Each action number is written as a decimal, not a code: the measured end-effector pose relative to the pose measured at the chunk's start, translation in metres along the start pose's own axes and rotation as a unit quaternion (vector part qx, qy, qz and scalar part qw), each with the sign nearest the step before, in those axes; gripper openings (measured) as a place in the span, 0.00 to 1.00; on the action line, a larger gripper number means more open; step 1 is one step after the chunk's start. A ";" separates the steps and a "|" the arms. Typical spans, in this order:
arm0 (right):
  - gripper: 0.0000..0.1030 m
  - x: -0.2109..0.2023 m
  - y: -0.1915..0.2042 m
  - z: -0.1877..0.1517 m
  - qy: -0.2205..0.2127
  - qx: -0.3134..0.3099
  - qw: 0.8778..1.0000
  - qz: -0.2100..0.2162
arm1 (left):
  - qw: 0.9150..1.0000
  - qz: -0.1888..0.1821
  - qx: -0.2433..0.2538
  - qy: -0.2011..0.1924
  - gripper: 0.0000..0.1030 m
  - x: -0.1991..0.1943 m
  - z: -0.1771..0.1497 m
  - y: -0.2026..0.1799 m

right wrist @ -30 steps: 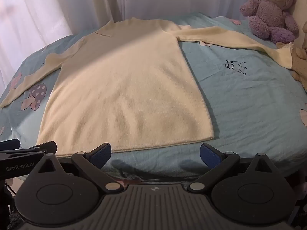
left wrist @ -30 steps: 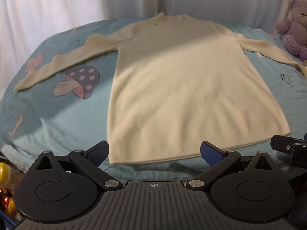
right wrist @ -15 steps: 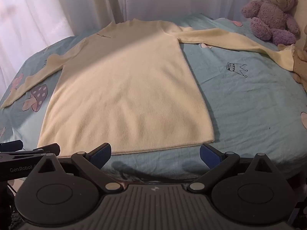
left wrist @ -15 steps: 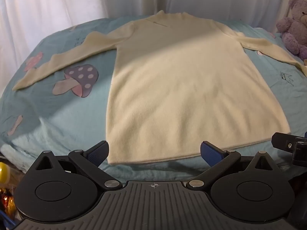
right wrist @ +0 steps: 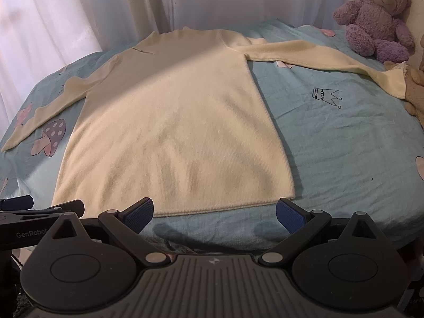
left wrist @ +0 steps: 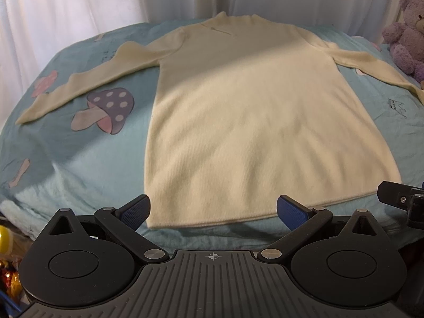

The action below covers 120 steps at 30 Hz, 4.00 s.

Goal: Fold small clothes

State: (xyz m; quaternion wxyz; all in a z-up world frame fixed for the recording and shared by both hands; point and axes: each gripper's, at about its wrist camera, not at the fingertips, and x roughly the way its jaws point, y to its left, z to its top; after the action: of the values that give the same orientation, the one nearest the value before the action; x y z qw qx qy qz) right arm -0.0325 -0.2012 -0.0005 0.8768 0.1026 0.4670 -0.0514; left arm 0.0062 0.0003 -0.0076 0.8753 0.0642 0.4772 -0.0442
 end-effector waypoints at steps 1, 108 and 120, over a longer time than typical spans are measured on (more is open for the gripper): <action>0.96 0.000 0.000 0.000 0.000 0.000 1.000 0.000 | 1.000 0.000 0.000 0.000 1.00 0.000 0.000 0.000; 0.96 0.034 -0.131 0.058 -0.169 0.232 0.954 0.087 | 0.997 -0.012 -0.035 0.062 1.00 0.057 0.041 0.011; 0.66 0.102 -0.290 0.124 -0.224 0.415 0.882 0.023 | 0.994 0.006 -0.104 0.033 1.00 0.106 0.096 0.022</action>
State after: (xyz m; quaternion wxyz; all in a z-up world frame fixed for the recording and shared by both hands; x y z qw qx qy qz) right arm 0.0709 -0.5115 -0.0565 0.8362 0.4534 0.1915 -0.2419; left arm 0.1462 0.0059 -0.0440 0.8611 -0.0225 0.5078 0.0132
